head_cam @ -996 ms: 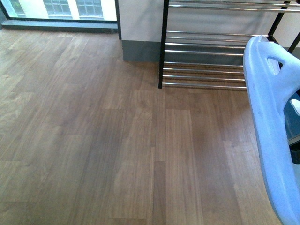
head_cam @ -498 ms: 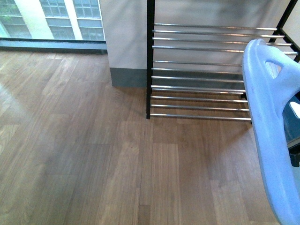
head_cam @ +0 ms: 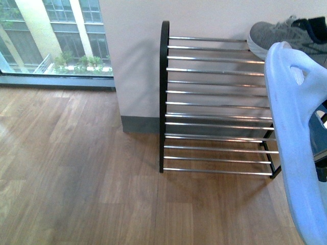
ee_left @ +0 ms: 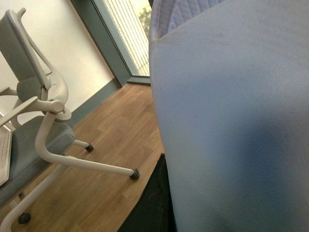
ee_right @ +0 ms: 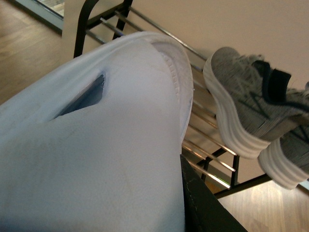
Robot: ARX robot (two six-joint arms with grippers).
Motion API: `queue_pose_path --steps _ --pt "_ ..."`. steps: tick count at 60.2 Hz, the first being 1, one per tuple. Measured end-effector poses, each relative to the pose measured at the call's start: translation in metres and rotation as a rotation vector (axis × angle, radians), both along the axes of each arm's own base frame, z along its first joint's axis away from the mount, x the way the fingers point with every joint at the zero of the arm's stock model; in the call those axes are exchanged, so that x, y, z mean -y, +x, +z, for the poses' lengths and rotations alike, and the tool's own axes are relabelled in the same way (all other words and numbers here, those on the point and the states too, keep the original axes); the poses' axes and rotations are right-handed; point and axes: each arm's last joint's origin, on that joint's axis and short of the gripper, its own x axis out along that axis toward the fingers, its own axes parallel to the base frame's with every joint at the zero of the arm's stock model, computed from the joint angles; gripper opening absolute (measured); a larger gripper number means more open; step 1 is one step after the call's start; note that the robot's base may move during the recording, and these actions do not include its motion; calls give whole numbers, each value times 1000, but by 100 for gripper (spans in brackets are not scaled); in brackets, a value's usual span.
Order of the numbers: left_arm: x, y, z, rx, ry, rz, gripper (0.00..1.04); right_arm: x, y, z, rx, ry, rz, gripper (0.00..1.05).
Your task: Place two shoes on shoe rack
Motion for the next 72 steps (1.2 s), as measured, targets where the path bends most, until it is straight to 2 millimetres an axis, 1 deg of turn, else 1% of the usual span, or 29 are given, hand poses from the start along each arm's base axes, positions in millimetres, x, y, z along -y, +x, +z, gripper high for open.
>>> queue_pose_path --steps 68,70,72 --pt "0 0 0 -1 1 1 2 -1 0 1 4 1 6 2" --pt "0 0 0 -1 1 0 2 0 0 0 4 18 13 2" --pt "0 0 0 -1 1 0 2 1 2 0 27 90 60 2"
